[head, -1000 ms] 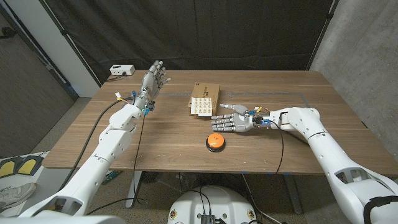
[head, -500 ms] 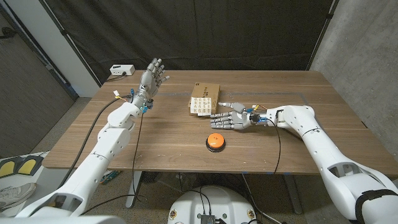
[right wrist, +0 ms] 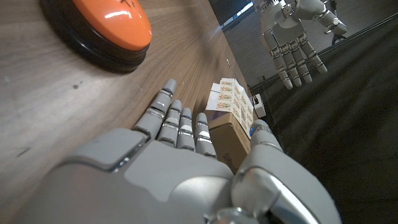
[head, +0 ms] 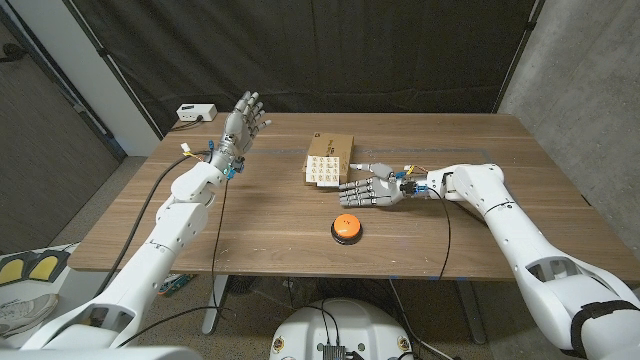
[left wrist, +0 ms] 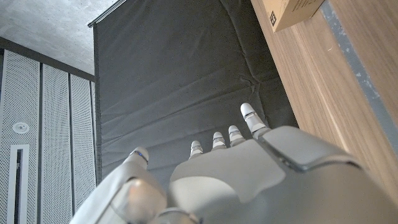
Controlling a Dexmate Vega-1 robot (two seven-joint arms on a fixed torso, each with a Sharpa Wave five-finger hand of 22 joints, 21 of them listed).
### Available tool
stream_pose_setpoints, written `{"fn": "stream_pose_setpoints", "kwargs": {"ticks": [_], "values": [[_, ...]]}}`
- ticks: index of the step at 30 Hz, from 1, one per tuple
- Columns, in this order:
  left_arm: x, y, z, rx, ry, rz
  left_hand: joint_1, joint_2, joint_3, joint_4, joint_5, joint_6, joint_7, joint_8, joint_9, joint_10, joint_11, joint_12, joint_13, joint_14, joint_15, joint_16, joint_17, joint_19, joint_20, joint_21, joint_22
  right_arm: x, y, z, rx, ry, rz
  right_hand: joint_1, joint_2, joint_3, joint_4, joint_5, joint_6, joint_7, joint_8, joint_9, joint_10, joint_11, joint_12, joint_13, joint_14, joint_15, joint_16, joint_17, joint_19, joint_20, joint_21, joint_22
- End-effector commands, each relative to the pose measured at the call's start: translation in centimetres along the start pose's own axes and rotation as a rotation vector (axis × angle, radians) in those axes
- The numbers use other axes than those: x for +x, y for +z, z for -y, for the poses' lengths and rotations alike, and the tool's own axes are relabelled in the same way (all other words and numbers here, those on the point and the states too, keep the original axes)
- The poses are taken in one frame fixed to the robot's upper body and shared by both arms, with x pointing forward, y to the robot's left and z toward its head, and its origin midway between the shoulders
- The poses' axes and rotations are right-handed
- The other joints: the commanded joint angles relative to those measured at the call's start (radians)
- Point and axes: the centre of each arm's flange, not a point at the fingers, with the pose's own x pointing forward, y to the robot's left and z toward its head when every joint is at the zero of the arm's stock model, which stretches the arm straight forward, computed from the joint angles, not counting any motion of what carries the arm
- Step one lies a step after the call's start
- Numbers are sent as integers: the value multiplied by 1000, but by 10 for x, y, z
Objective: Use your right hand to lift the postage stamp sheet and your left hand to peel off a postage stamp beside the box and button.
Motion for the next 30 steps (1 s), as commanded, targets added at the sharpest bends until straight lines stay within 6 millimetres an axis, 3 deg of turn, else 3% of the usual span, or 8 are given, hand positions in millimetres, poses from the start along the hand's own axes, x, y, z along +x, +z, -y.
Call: {"fn": "stream_pose_setpoints", "kwargs": {"ticks": [1,7,12,17,23,26,30], "values": [[4,0,-1,-6,-3,7,12,-2,-7,1,4,-131,2,1,5,-51,3,1,5,-23,6,4,2,-120,7,-3,3,6,-4,-9,35,72,-29,6,-4,7,-4,5,15,7,8,6,21,1,10,2,22,-2,8,5,-6,-17,-4,1],[1,1,-2,-4,6,9,13,-2,-8,1,5,-132,0,0,5,-51,4,1,5,-21,6,4,2,-119,7,-4,3,11,-11,-12,72,118,-31,12,-4,11,-9,6,24,10,11,6,34,5,14,2,22,-8,4,4,-26,-32,-12,-2],[0,2,-2,-5,11,14,13,-2,-8,0,5,-131,1,1,5,-50,3,1,5,-19,5,4,2,-118,7,-4,3,14,-17,-12,80,112,-8,20,-7,14,-15,7,40,9,14,5,22,2,7,1,-14,-11,-11,2,-67,-45,-30,-7],[2,3,-1,-4,1,25,14,-2,-9,0,5,-130,-1,1,5,-51,3,1,5,-17,5,5,2,-117,8,-4,3,12,-14,-11,26,60,14,18,-11,11,-14,8,45,13,12,5,-3,5,-3,0,-66,5,-18,3,-116,-12,-52,-11],[4,3,1,-13,-6,36,14,-2,-10,0,5,-129,-1,1,5,-49,2,1,5,-15,4,5,2,-115,8,-4,3,6,-2,-14,-15,20,44,17,-10,9,-13,10,26,31,3,5,-70,22,-24,0,-121,26,-19,3,-153,-12,-70,-13],[4,3,1,-16,-5,39,15,-3,-10,-1,5,-128,-1,1,5,-48,3,1,5,-14,3,5,2,-112,9,-4,4,7,2,-15,-14,27,37,18,-9,8,-14,11,-19,41,-12,5,-100,30,-27,0,-132,36,-14,2,-157,-13,-73,-14],[5,6,1,-18,-2,53,15,-3,-11,-1,5,-127,-1,1,5,-48,2,1,5,-13,3,5,2,-111,9,-4,4,8,10,-16,-35,28,-5,19,-9,8,-14,12,-34,47,-14,5,-117,35,-29,0,-136,36,-12,1,-155,-14,-73,-14]]}}
